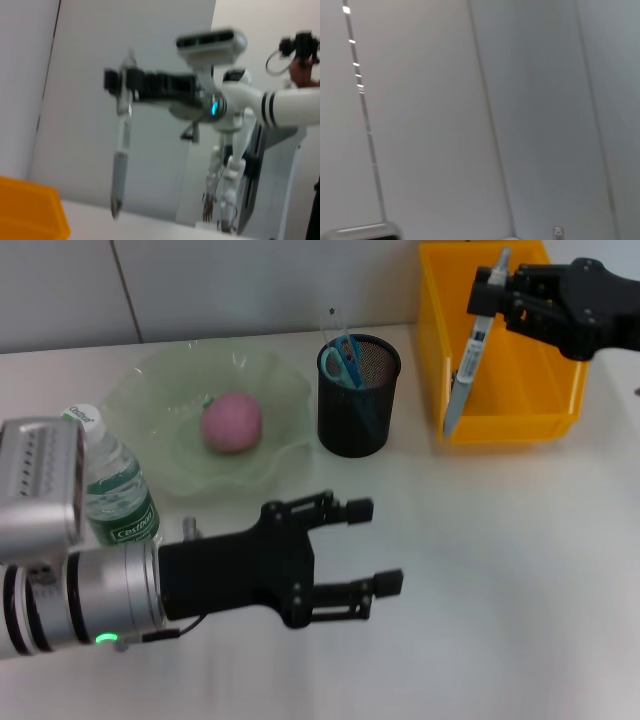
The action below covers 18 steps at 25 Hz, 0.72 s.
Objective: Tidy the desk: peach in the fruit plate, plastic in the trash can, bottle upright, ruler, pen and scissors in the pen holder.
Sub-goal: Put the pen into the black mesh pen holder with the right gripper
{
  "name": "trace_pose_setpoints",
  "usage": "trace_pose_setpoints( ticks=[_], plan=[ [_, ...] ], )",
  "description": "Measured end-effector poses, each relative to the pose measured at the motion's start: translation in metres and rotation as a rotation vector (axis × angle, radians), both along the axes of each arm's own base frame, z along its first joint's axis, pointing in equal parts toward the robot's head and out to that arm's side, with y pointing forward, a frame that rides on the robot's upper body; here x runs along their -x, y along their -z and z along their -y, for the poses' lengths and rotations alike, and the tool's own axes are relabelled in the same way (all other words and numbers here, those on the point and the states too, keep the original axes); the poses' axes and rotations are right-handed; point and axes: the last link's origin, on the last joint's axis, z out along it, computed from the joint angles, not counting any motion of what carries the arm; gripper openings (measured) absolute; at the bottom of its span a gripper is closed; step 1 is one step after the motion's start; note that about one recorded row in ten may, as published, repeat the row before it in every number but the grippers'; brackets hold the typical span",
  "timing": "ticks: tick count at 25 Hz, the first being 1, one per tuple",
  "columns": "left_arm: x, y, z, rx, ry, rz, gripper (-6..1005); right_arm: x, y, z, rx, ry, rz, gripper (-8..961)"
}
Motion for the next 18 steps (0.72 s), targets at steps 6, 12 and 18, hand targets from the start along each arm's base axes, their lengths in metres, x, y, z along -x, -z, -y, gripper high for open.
trace_pose_setpoints(
  ticks=[6, 12, 18],
  plan=[
    [0.011, 0.005, 0.003, -0.009, -0.018, -0.055, 810, 0.006, 0.001, -0.023, -0.072, 0.053, 0.029, 195],
    [0.017, 0.005, 0.004, -0.022, -0.036, -0.069, 810, 0.019, 0.007, -0.045, -0.106, 0.08, 0.063, 196],
    [0.023, 0.007, 0.006, -0.032, -0.049, -0.08, 810, 0.03, 0.021, -0.068, -0.147, 0.147, 0.102, 197]
  ],
)
